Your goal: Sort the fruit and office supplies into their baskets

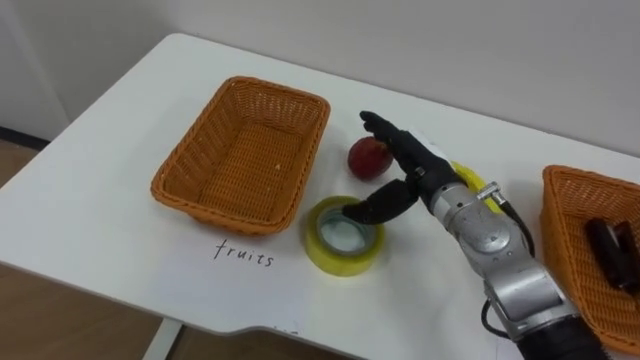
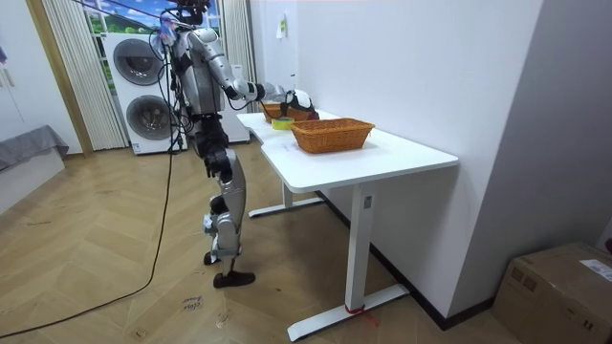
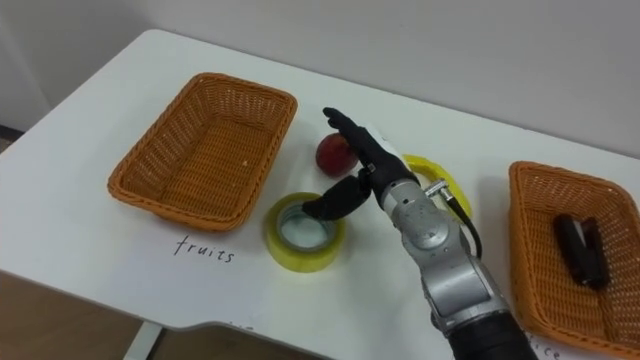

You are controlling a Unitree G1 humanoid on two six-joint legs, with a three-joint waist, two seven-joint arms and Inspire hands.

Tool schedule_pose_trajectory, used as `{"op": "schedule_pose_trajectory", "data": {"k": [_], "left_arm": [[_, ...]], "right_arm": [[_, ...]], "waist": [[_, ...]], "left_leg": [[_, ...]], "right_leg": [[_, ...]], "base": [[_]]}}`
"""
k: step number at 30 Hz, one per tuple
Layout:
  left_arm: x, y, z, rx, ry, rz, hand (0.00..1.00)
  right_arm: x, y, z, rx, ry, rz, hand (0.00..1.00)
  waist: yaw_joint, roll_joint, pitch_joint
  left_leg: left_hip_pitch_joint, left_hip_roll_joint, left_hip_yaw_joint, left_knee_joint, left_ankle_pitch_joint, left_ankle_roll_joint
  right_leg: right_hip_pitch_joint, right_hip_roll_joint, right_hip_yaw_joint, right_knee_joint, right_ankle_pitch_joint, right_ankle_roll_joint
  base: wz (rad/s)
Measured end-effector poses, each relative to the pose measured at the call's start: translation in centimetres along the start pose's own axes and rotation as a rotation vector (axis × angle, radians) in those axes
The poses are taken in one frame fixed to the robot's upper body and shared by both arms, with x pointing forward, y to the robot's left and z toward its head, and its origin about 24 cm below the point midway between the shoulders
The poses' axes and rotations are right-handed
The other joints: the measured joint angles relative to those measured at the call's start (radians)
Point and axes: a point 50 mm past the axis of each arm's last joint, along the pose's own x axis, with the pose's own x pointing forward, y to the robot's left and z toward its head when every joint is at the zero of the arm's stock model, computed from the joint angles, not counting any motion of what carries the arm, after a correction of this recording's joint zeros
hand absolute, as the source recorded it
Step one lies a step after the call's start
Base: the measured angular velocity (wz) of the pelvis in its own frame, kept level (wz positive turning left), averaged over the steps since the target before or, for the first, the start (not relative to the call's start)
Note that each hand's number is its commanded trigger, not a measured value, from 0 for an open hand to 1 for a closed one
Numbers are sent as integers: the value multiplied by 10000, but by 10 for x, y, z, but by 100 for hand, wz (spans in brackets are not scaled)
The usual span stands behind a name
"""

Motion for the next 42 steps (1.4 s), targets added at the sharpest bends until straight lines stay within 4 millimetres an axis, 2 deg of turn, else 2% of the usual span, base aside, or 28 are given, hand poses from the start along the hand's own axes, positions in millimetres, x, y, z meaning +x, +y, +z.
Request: {"op": "schedule_pose_trajectory", "data": {"k": [10, 20, 24, 32, 37, 42], "left_arm": [[0, -1, 7, -51, -191, -13, 0], [2, 1, -4, -320, 266, -22, 0], [2, 1, -7, -304, 281, 37, 0], [2, 1, -7, -362, 96, 66, 0], [1, 1, -4, -360, -111, 55, 0], [1, 0, -4, -389, -171, 24, 0]], "right_arm": [[1, -2, 1, -424, 77, 42, 0], [0, -3, 8, -843, 90, -217, 0], [-1, -4, 12, -1478, 23, -345, 0], [-2, -5, 22, -1527, -392, -501, 0], [-4, -7, 30, -1560, -750, -665, 0], [-6, -8, 37, -1588, -1043, -748, 0]], "waist": [[20, -1, -1], [7, -27, 7], [13, 10, 33], [29, 167, 110], [28, 249, 89], [21, 357, -11]], "left_leg": [[20, 2, 9, -19, 3, 2], [22, -1, 4, -46, 8, -1], [21, -1, 9, -48, 8, -1], [20, 1, 11, -52, 8, 0], [20, 1, 10, -60, 8, -1], [32, -1, 19, -61, 10, 2]], "right_leg": [[-9, 2, 17, -1, 0, 0], [-8, 11, 27, -7, 0, 0], [-9, 11, 26, -6, 0, 0], [-9, 10, 20, -7, 0, 1], [-11, 11, 10, -9, 0, 1], [-9, 6, 4, -7, 0, 1]], "base": [[0], [0], [0], [0], [0], [0]]}}
